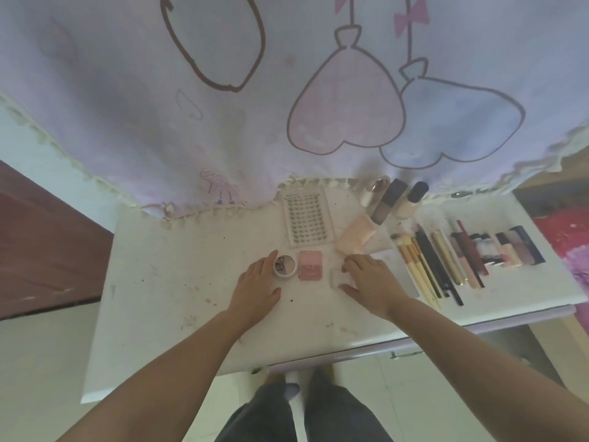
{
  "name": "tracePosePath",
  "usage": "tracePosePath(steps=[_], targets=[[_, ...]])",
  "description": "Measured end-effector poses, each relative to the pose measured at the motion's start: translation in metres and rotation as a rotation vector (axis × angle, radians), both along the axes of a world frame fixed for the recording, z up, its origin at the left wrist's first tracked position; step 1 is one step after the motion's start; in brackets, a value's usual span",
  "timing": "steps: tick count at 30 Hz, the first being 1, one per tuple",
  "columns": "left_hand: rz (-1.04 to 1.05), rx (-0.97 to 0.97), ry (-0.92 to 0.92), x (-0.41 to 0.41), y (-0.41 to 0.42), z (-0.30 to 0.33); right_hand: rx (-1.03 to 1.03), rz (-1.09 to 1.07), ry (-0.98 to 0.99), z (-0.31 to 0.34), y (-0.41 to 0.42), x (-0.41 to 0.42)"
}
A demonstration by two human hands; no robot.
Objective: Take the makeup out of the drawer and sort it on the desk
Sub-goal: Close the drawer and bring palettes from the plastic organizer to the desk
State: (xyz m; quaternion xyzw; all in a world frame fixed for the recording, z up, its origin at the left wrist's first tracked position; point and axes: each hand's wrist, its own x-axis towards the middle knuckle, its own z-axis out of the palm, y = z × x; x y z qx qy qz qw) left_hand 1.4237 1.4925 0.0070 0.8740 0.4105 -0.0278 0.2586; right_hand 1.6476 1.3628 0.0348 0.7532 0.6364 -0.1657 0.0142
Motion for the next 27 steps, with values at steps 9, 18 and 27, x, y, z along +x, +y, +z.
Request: tracePosePath(steps=[9, 18, 27], targets=[[-0.368, 0.139, -0.115, 0.049, 0.036, 0.063, 0.161, -0.479, -0.134, 0.058, -0.040, 0.006], [-1.089, 0.234, -0.200, 0.108, -0.099, 0.091, 0.036, -1.206, -0.173, 0.060, -0.195, -0.117], [-1.844, 0.396, -0.091, 0.019, -0.354, 0.076, -0.141, -1.910, -0.004, 0.029, -0.381, -0.345]])
